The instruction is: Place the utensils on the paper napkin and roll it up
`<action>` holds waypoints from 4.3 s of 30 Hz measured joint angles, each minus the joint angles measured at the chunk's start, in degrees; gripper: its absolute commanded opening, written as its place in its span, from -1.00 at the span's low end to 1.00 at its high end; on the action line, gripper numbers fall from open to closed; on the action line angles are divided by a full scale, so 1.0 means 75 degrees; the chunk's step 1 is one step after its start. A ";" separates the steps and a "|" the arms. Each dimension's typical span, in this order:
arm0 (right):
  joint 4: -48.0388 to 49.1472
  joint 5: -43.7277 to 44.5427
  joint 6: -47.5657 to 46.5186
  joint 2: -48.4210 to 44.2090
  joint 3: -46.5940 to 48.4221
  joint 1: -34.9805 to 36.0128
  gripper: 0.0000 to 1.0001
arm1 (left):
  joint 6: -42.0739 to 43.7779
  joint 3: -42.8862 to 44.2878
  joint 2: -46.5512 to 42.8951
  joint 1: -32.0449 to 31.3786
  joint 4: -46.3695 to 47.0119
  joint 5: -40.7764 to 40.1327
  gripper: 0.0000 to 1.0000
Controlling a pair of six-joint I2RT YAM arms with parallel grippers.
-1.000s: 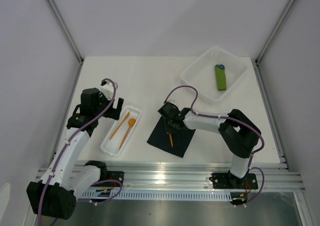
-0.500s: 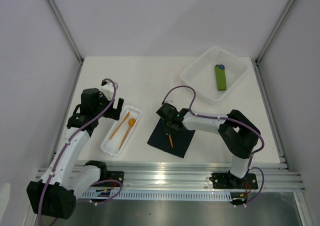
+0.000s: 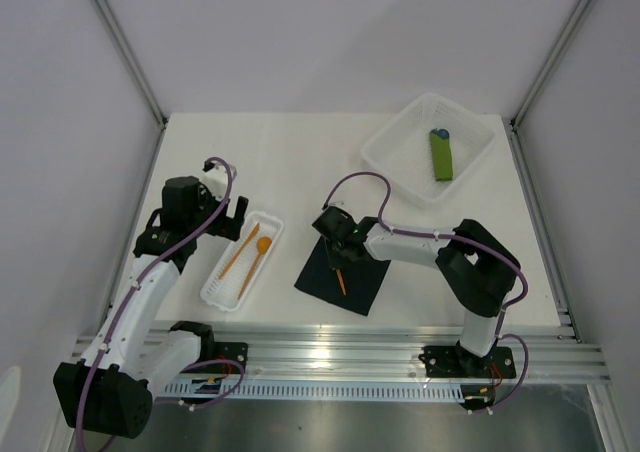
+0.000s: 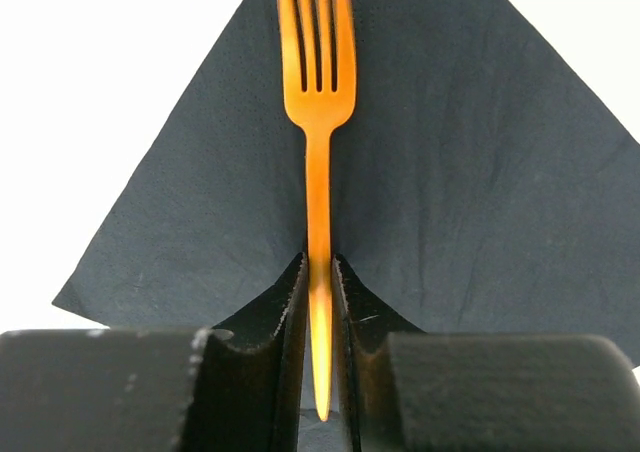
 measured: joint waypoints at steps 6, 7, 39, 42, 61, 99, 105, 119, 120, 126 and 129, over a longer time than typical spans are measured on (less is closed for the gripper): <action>0.0070 -0.0050 0.0000 0.0023 0.0000 -0.0012 -0.64 | 0.0006 0.0000 0.0000 0.0000 -0.0003 0.0003 0.99; 0.0076 -0.0052 0.0003 0.0035 0.0000 -0.0012 -0.64 | 0.0012 0.0000 0.0000 0.0000 -0.0003 0.0003 0.99; -0.0163 0.0294 -0.0289 -0.1580 0.0085 0.0020 -0.28 | 0.1818 -0.0685 0.2862 -0.1177 -0.0632 -0.0927 -0.14; -0.0128 0.0350 -0.0294 -0.1775 -0.0093 -0.0009 -0.28 | 0.1848 -0.0714 0.2952 -0.1239 -0.0472 -0.1046 -0.15; -0.0029 0.0472 -0.0312 -0.2340 -0.0493 -0.0090 -0.30 | 0.1708 -0.0335 0.4173 -0.1425 -0.0265 -0.1445 -0.41; 0.0058 0.0764 -0.0341 -0.2900 -0.0600 -0.0020 -0.28 | 0.1346 -0.0256 0.2436 -0.1239 -0.0918 -0.0568 -0.99; 0.0597 0.0420 -0.0530 -0.3223 -0.0670 0.0061 -0.25 | 0.1349 -0.0067 0.1387 -0.1227 -0.1139 -0.0819 -0.99; 0.5461 -0.1996 -0.1719 -0.5622 -0.2704 0.0149 0.28 | 0.1177 0.3010 -0.0592 -0.1204 -0.2996 0.4392 -0.99; 0.5843 -0.2273 -0.1789 -0.5627 -0.2704 0.0137 0.24 | 0.1177 0.3101 -0.0589 -0.1204 -0.3136 0.4707 -0.99; 0.7047 -0.3998 -0.2212 -0.5619 -0.2632 0.0254 0.15 | 0.1209 0.3500 -0.0632 -0.1204 -0.3847 0.6406 -0.99; 0.7341 -0.4555 -0.2369 -0.5590 -0.2474 0.0376 0.14 | 0.1204 0.3608 -0.0746 -0.1204 -0.3946 0.6834 -0.99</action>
